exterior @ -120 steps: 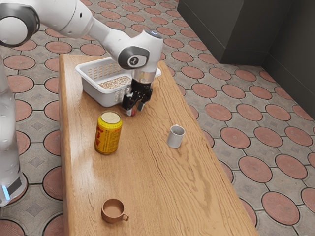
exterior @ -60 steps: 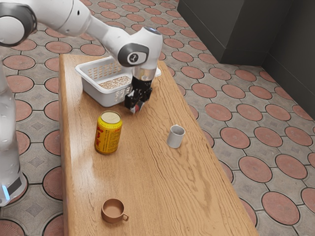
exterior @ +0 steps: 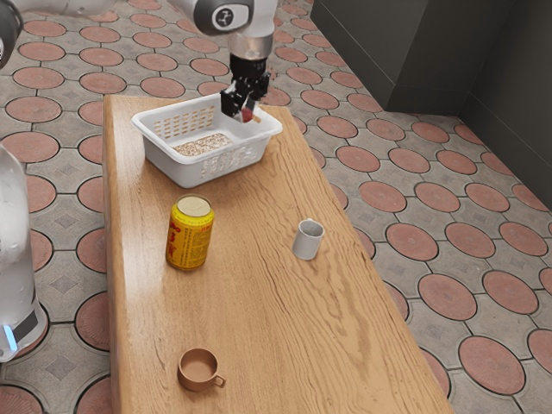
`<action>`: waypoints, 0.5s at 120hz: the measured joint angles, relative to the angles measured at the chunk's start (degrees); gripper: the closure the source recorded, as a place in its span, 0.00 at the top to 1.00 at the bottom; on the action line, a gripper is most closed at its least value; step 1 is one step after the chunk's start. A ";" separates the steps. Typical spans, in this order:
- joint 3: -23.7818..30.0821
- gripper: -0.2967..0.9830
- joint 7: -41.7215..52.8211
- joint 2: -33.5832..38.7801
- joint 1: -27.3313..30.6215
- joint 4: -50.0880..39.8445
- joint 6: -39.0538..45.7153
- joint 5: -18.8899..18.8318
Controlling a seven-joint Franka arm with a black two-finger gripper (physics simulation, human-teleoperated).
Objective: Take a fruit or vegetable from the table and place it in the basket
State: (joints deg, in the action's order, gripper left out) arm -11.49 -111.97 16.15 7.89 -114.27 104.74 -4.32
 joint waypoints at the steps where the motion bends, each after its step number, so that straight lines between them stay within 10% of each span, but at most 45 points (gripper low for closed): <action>1: 0.00 0.35 0.03 -0.01 0.34 0.00 -0.18 -0.01; 29: -0.02 0.35 1.65 -1.12 7.86 0.30 -3.11 0.56; 60: 0.54 0.70 4.30 0.11 7.71 0.64 -3.94 6.46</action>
State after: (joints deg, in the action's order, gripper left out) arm -10.96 -107.66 16.26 15.61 -113.63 100.80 2.13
